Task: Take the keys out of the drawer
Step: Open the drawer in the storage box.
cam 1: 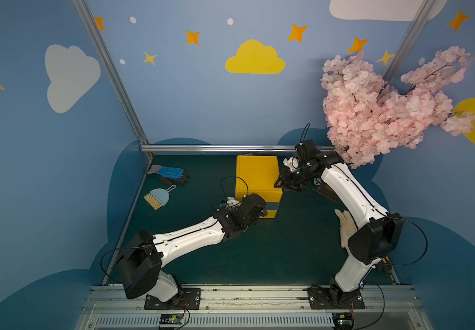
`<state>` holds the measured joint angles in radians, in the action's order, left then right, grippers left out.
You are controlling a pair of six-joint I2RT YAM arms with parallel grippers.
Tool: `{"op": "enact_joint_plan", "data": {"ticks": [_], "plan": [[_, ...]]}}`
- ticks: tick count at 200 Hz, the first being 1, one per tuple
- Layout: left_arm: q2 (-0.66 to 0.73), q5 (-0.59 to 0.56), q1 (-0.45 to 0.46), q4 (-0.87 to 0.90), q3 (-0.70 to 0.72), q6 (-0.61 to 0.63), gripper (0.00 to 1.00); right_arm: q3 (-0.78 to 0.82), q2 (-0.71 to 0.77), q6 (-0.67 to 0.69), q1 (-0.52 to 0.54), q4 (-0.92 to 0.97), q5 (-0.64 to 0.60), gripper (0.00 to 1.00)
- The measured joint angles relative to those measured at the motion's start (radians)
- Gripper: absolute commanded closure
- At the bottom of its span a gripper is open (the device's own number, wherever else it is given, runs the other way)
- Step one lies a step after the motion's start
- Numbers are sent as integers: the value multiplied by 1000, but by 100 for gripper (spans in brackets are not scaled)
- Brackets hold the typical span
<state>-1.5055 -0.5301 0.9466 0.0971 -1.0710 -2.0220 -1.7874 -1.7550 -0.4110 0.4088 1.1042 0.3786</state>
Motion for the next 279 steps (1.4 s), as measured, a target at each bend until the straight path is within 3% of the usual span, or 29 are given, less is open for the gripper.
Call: {"op": "enact_joint_plan", "data": {"ticks": [181,279], "plan": [[36,66,13,107,-15,-53,54,11,11,5,0,0,-4,50],[155,8,205,277,35,-68,51,11,23,11,0,0,-14,49]]}}
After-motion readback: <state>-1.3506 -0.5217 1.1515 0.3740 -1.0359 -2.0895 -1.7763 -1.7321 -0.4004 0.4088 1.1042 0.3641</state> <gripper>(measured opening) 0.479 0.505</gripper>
